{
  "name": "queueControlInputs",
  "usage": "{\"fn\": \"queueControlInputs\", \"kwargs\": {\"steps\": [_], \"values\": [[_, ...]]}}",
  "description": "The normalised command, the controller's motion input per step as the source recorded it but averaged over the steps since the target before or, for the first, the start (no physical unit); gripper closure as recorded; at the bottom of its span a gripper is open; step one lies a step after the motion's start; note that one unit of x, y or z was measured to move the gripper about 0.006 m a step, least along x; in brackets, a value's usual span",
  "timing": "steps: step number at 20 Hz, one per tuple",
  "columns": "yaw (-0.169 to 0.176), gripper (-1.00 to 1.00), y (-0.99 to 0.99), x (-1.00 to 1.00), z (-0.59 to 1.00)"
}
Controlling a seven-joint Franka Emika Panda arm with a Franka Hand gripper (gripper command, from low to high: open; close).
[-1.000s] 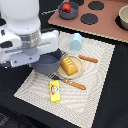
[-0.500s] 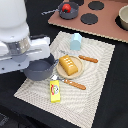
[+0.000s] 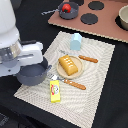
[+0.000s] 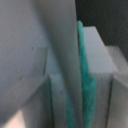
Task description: Interact with the objects in diverse but meaningful ways.
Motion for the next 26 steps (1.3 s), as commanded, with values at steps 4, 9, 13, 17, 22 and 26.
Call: {"fn": "queueControlInputs", "kwargs": {"steps": [4,9,13,17,22,26], "values": [[0.0,1.0,0.1,-0.75,0.05],[0.0,1.0,0.41,-0.69,0.47],[0.0,1.0,0.47,-0.7,0.6],[0.0,1.0,0.47,-0.68,0.59],[0.004,1.0,0.52,-0.68,0.32],[0.053,1.0,0.36,-0.85,-0.22]]}}
